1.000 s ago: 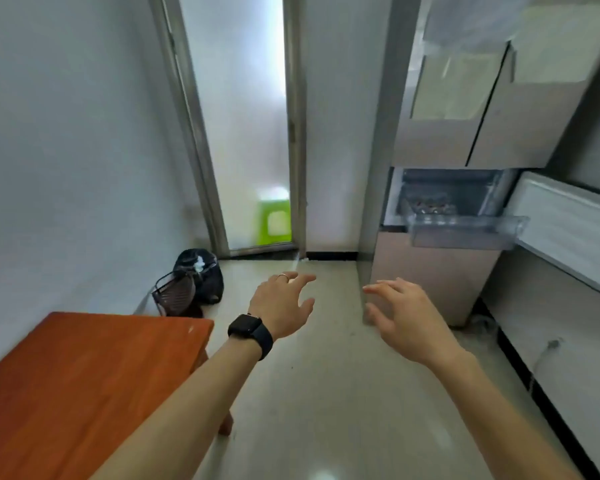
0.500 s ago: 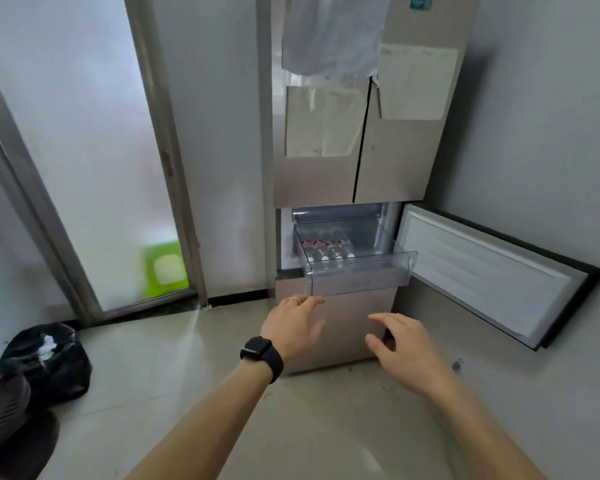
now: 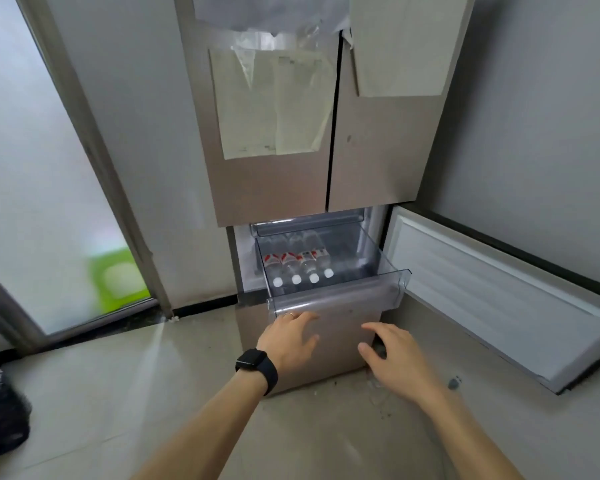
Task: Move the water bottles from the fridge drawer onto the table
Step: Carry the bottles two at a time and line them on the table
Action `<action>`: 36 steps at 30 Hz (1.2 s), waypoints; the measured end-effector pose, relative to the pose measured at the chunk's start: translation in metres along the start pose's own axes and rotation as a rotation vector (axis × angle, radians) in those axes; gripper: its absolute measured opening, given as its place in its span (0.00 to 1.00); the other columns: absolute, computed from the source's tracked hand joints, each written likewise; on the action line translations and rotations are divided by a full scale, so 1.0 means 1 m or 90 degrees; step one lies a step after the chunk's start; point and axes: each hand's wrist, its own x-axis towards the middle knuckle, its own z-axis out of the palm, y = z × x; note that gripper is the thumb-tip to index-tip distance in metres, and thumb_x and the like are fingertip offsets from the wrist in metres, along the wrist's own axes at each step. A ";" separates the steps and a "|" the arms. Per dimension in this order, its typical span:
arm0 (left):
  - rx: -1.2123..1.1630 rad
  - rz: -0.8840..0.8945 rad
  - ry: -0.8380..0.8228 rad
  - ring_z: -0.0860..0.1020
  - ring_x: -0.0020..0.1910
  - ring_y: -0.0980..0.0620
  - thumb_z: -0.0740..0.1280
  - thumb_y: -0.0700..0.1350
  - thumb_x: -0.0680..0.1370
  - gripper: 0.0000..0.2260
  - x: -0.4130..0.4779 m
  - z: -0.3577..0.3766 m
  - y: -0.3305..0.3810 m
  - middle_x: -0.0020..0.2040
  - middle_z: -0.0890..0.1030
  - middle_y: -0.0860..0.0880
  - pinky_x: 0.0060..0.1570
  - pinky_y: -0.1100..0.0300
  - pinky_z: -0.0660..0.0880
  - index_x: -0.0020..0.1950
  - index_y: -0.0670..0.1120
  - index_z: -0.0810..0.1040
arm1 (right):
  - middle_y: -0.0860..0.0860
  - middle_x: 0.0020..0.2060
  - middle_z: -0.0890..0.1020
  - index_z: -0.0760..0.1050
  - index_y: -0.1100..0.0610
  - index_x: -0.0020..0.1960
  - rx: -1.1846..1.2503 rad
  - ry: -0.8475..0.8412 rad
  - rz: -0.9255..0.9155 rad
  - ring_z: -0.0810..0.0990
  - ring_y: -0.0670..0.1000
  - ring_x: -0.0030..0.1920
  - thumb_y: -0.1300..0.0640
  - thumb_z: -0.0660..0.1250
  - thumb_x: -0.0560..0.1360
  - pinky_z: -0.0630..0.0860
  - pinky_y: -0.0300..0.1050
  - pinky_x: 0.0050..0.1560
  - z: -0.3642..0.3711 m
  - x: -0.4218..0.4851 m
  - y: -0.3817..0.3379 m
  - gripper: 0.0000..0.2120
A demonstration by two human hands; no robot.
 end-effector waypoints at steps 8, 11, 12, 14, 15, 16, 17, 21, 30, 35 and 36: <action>-0.064 -0.077 -0.011 0.69 0.71 0.48 0.63 0.53 0.80 0.23 0.157 0.023 -0.018 0.74 0.70 0.49 0.67 0.51 0.71 0.76 0.57 0.67 | 0.43 0.70 0.72 0.68 0.44 0.73 0.045 -0.063 -0.018 0.68 0.47 0.71 0.41 0.64 0.80 0.67 0.42 0.67 0.001 0.165 0.050 0.24; -0.096 -0.126 -0.037 0.70 0.69 0.46 0.64 0.52 0.80 0.23 0.217 0.032 -0.019 0.73 0.71 0.48 0.66 0.51 0.71 0.75 0.55 0.67 | 0.44 0.70 0.73 0.69 0.47 0.73 0.057 -0.088 -0.029 0.69 0.48 0.70 0.44 0.64 0.81 0.67 0.43 0.67 -0.002 0.226 0.067 0.23; -0.112 -0.144 -0.041 0.71 0.69 0.46 0.64 0.52 0.80 0.23 0.236 0.036 -0.021 0.73 0.71 0.48 0.66 0.52 0.72 0.75 0.54 0.68 | 0.44 0.69 0.73 0.69 0.48 0.73 0.061 -0.094 -0.035 0.70 0.48 0.69 0.45 0.64 0.81 0.67 0.43 0.67 0.000 0.245 0.073 0.22; -0.193 -0.208 -0.034 0.73 0.67 0.47 0.65 0.52 0.80 0.22 0.270 0.045 -0.023 0.71 0.73 0.48 0.62 0.57 0.72 0.74 0.53 0.69 | 0.43 0.64 0.75 0.71 0.48 0.70 0.087 -0.100 -0.034 0.72 0.46 0.65 0.47 0.66 0.80 0.68 0.40 0.63 0.006 0.281 0.083 0.19; -0.247 -0.250 -0.029 0.74 0.66 0.47 0.66 0.53 0.80 0.22 0.285 0.050 -0.025 0.70 0.74 0.48 0.58 0.59 0.71 0.73 0.52 0.70 | 0.43 0.61 0.76 0.73 0.49 0.68 0.109 -0.097 -0.022 0.74 0.44 0.62 0.49 0.67 0.80 0.69 0.39 0.61 0.010 0.299 0.088 0.18; -0.299 -0.289 -0.025 0.75 0.65 0.47 0.66 0.54 0.80 0.22 0.298 0.054 -0.027 0.69 0.75 0.48 0.56 0.60 0.70 0.73 0.51 0.69 | 0.42 0.59 0.77 0.74 0.49 0.66 0.135 -0.097 -0.006 0.75 0.43 0.59 0.51 0.68 0.79 0.69 0.38 0.59 0.016 0.316 0.093 0.16; -0.342 -0.321 -0.026 0.75 0.65 0.47 0.66 0.54 0.79 0.23 0.309 0.059 -0.029 0.69 0.76 0.48 0.55 0.60 0.69 0.73 0.51 0.69 | 0.42 0.56 0.78 0.75 0.49 0.64 0.163 -0.105 0.014 0.76 0.43 0.57 0.52 0.69 0.79 0.69 0.37 0.57 0.023 0.330 0.098 0.14; -0.468 -0.439 -0.018 0.73 0.67 0.45 0.66 0.52 0.80 0.24 0.347 0.082 -0.049 0.70 0.74 0.48 0.61 0.56 0.70 0.75 0.48 0.67 | 0.45 0.51 0.79 0.73 0.48 0.57 0.287 -0.191 0.155 0.78 0.44 0.50 0.55 0.71 0.79 0.69 0.33 0.46 0.058 0.388 0.112 0.10; -0.766 -0.631 0.040 0.71 0.69 0.43 0.67 0.51 0.81 0.25 0.390 0.124 -0.074 0.69 0.73 0.48 0.70 0.45 0.68 0.76 0.48 0.66 | 0.53 0.55 0.81 0.77 0.50 0.53 0.520 -0.343 0.448 0.79 0.54 0.55 0.54 0.63 0.81 0.76 0.52 0.49 0.125 0.463 0.124 0.05; -0.849 -0.702 0.024 0.79 0.56 0.46 0.66 0.61 0.80 0.21 0.392 0.121 -0.069 0.58 0.77 0.50 0.50 0.54 0.79 0.67 0.50 0.71 | 0.51 0.53 0.82 0.78 0.47 0.58 0.524 -0.396 0.462 0.82 0.53 0.53 0.37 0.70 0.73 0.76 0.47 0.43 0.125 0.467 0.115 0.19; -0.824 -0.702 0.000 0.79 0.54 0.47 0.65 0.65 0.79 0.23 0.390 0.118 -0.066 0.57 0.77 0.50 0.47 0.56 0.79 0.66 0.51 0.70 | 0.51 0.53 0.82 0.77 0.45 0.57 0.507 -0.414 0.449 0.82 0.53 0.52 0.31 0.70 0.69 0.77 0.47 0.43 0.123 0.464 0.114 0.24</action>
